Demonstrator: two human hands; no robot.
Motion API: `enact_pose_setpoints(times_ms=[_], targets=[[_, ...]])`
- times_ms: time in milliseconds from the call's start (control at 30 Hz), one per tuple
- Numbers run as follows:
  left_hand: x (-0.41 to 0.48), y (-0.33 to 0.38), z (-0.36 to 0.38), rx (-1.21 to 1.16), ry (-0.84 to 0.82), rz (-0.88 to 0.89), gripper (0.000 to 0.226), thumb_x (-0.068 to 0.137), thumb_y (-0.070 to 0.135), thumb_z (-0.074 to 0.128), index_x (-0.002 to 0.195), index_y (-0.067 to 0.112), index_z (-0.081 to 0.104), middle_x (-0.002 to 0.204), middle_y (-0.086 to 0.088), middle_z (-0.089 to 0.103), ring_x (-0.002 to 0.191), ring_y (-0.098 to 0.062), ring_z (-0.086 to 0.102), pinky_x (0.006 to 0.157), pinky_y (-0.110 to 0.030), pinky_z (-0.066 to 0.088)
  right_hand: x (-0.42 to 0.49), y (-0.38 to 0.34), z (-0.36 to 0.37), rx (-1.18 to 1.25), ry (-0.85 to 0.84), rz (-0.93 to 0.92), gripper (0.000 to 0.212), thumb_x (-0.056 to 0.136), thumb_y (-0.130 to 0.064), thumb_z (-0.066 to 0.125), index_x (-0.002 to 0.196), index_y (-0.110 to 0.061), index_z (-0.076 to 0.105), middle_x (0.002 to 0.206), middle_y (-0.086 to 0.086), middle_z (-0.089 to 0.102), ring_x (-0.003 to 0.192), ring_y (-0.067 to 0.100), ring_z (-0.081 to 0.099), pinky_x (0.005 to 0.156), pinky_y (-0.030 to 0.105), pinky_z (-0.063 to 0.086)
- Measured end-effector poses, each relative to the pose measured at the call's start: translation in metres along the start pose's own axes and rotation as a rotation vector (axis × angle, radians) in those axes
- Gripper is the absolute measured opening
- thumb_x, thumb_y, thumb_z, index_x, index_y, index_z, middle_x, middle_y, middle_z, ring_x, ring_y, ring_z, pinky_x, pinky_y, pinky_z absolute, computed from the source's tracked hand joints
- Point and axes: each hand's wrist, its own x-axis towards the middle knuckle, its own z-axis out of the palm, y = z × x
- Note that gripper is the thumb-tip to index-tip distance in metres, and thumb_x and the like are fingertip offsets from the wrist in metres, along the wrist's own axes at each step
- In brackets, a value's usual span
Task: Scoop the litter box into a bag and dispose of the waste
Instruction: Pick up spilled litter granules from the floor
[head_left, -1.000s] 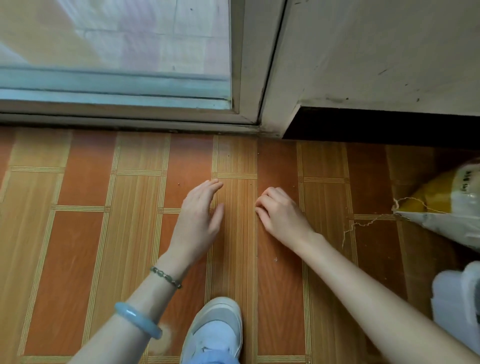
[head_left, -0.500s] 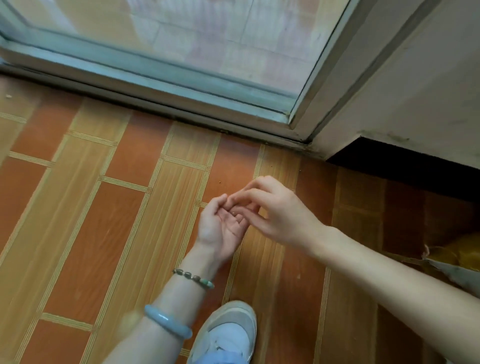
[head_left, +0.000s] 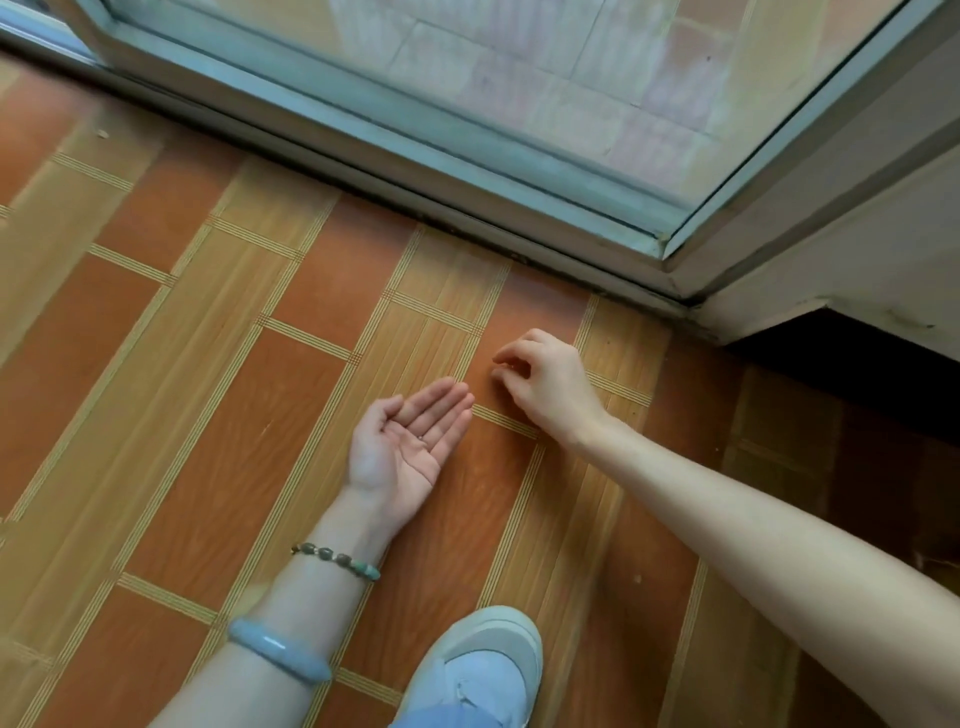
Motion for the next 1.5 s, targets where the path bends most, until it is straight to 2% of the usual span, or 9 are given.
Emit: enact_pose_setpoints(times_ms=[433, 567, 667, 767, 867, 1000, 1200, 1300, 1500], targets=[[0.002, 0.002, -0.001, -0.01, 0.042, -0.002, 0.048, 0.095, 0.02, 0.029, 0.104, -0.009, 0.067, 0.111, -0.026, 0.066, 0.104, -0.034, 0.064, 0.089, -0.044, 0.051, 0.004, 0.001, 0.009, -0.195, 0.007, -0.082, 0.014, 0.09, -0.009, 0.054, 0.093, 0.001, 0.064, 0.09, 0.012, 0.058, 0.086, 0.025, 0.055, 0.073, 0.031, 0.046], [0.005, -0.001, 0.006, -0.024, 0.084, 0.018, 0.043, 0.097, 0.022, 0.03, 0.109, -0.007, 0.059, 0.108, -0.025, 0.067, 0.101, -0.033, 0.066, 0.087, -0.042, 0.053, 0.003, -0.013, 0.0, -0.086, -0.032, -0.078, 0.011, 0.09, -0.01, 0.052, 0.093, -0.002, 0.059, 0.093, 0.011, 0.055, 0.088, 0.024, 0.052, 0.075, 0.029, 0.043], [0.006, -0.004, 0.014, -0.027, 0.088, 0.033, 0.046, 0.099, 0.025, 0.029, 0.1, -0.005, 0.064, 0.095, -0.021, 0.071, 0.087, -0.027, 0.071, 0.075, -0.035, 0.059, -0.011, -0.036, -0.012, 0.005, -0.072, -0.192, 0.008, 0.089, -0.01, 0.052, 0.092, -0.003, 0.056, 0.092, 0.011, 0.053, 0.087, 0.024, 0.05, 0.076, 0.033, 0.044], [0.007, -0.011, 0.024, 0.004, 0.059, 0.018, 0.06, 0.1, 0.029, 0.029, 0.071, 0.003, 0.075, 0.073, -0.012, 0.071, 0.067, -0.018, 0.07, 0.061, -0.025, 0.057, -0.029, -0.056, -0.017, -0.027, -0.111, -0.319, 0.017, 0.088, -0.015, 0.046, 0.091, -0.002, 0.056, 0.09, 0.012, 0.053, 0.082, 0.025, 0.049, 0.072, 0.033, 0.042], [0.008, -0.019, 0.039, -0.008, -0.036, -0.036, 0.058, 0.099, 0.032, 0.028, 0.086, -0.001, 0.075, 0.098, -0.017, 0.071, 0.087, -0.024, 0.071, 0.084, -0.034, 0.05, -0.038, -0.06, -0.019, -0.129, -0.067, -0.437, 0.023, 0.085, -0.016, 0.042, 0.086, 0.0, 0.058, 0.082, 0.015, 0.054, 0.074, 0.029, 0.05, 0.068, 0.036, 0.042], [0.005, -0.029, 0.055, -0.026, -0.117, -0.061, 0.06, 0.099, 0.031, 0.026, 0.085, 0.0, 0.076, 0.103, -0.016, 0.071, 0.093, -0.025, 0.07, 0.084, -0.039, 0.053, -0.046, -0.051, -0.03, -0.179, -0.018, -0.481, 0.009, 0.083, -0.005, 0.053, 0.083, 0.001, 0.059, 0.078, 0.017, 0.055, 0.067, 0.029, 0.049, 0.063, 0.037, 0.04], [0.0, -0.034, 0.07, -0.007, -0.161, -0.107, 0.056, 0.098, 0.028, 0.029, 0.086, -0.003, 0.074, 0.1, -0.019, 0.07, 0.09, -0.027, 0.07, 0.084, -0.037, 0.056, -0.052, -0.042, -0.053, -0.135, 0.026, -0.457, 0.013, 0.086, -0.01, 0.055, 0.087, 0.001, 0.063, 0.083, 0.014, 0.059, 0.075, 0.026, 0.053, 0.069, 0.033, 0.045], [0.002, -0.037, 0.072, 0.017, -0.165, -0.099, 0.055, 0.099, 0.025, 0.03, 0.083, -0.004, 0.074, 0.092, -0.021, 0.071, 0.081, -0.026, 0.072, 0.066, -0.031, 0.06, -0.054, -0.03, -0.071, -0.002, 0.099, -0.379, 0.01, 0.086, -0.008, 0.058, 0.09, -0.002, 0.065, 0.085, 0.009, 0.06, 0.08, 0.017, 0.054, 0.072, 0.02, 0.045], [0.007, -0.045, 0.068, 0.083, -0.121, -0.14, 0.052, 0.099, 0.025, 0.033, 0.087, -0.005, 0.074, 0.107, -0.025, 0.067, 0.098, -0.032, 0.068, 0.078, -0.037, 0.058, -0.046, 0.048, -0.101, -0.004, 0.325, 0.081, 0.011, 0.084, -0.004, 0.064, 0.093, -0.004, 0.07, 0.089, 0.009, 0.065, 0.085, 0.017, 0.061, 0.075, 0.019, 0.047]])
